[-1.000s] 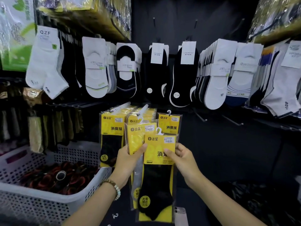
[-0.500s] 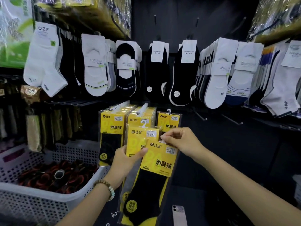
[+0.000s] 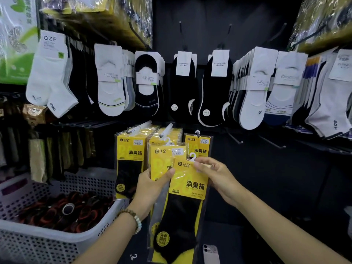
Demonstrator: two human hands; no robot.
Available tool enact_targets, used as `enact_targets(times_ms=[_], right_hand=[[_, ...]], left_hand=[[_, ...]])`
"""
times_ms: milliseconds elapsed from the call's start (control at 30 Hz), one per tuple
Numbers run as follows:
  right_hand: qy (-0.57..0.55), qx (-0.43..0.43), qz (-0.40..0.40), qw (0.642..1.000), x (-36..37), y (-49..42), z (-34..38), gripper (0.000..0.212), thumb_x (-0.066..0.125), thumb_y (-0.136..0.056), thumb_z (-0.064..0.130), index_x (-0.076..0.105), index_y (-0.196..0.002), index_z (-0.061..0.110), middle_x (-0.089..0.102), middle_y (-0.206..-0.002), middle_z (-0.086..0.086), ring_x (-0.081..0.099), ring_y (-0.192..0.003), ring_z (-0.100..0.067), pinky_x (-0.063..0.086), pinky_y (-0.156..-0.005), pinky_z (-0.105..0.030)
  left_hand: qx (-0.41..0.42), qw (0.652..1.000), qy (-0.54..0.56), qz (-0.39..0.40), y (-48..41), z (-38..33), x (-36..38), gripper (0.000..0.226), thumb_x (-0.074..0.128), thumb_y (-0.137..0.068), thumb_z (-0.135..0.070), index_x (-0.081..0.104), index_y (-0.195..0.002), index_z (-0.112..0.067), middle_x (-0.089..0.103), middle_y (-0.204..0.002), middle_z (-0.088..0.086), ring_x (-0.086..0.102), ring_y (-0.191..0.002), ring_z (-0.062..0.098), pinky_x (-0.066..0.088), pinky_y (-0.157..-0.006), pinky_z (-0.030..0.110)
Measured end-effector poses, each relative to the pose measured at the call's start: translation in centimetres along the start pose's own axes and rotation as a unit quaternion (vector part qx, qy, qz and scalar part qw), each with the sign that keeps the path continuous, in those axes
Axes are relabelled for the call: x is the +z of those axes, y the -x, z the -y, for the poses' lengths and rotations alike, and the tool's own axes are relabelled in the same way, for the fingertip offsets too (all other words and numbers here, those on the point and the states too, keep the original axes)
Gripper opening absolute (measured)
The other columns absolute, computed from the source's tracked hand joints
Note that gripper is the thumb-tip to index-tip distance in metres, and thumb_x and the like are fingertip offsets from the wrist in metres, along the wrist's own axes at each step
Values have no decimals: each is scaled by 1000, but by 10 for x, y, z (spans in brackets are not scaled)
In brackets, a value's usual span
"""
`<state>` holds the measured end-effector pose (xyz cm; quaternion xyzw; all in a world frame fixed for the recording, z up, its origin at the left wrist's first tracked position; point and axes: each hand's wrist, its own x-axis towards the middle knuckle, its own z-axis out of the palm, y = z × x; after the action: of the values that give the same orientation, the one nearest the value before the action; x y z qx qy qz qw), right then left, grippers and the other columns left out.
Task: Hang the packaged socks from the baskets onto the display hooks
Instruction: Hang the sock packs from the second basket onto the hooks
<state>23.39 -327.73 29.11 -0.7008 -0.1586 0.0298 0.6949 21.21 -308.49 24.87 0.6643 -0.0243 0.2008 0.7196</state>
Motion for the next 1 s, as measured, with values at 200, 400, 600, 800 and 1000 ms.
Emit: enact_targets(times_ms=[200, 400, 600, 800, 1000], right_hand=[[-49, 6, -18, 999, -3, 0, -20, 27, 64, -87, 18, 64, -114, 14, 74, -104, -3, 70, -97, -16, 57, -77, -28], [-47, -30, -147, 988, -22, -23, -17, 15, 57, -93, 15, 66, -104, 20, 74, -97, 2, 71, -87, -9, 55, -64, -17], [-13, -75, -173, 982, -22, -70, -9, 11, 56, -94, 11, 64, -98, 18, 71, -92, 5, 68, -80, -4, 52, -58, -13], [-11, -9, -275, 961, -17, -116, -27, 4, 66, -88, 16, 63, -90, 14, 66, -87, -1, 61, -75, -9, 47, -68, -20], [-6, 57, -375, 925, -35, -109, -51, 24, 74, -81, 18, 65, -100, 8, 66, -99, -7, 56, -87, -15, 45, -80, -27]], left_hand=[[-9, 1000, -5, -19, -9, 4, 9, 25, 72, -70, -43, 69, -88, -25, 73, -76, -16, 68, -72, -2, 49, -58, 11], [29, 995, -69, -62, -27, -4, -10, 41, 54, -73, -58, 59, -73, -18, 35, -42, -11, 30, -39, 3, 25, -39, 13], [58, 989, -115, -71, -40, -6, -28, 42, 53, -78, -56, 61, -81, -14, 28, -39, -10, 23, -34, 3, 25, -38, 12], [49, 990, -126, -44, -45, -4, -32, 50, 52, -75, -60, 58, -92, -13, 51, -63, 4, 41, -50, 10, 35, -50, 20], [34, 995, -88, -23, -41, 2, -27, 28, 54, -81, -51, 66, -94, -29, 66, -65, -10, 48, -44, -4, 38, -44, 9]])
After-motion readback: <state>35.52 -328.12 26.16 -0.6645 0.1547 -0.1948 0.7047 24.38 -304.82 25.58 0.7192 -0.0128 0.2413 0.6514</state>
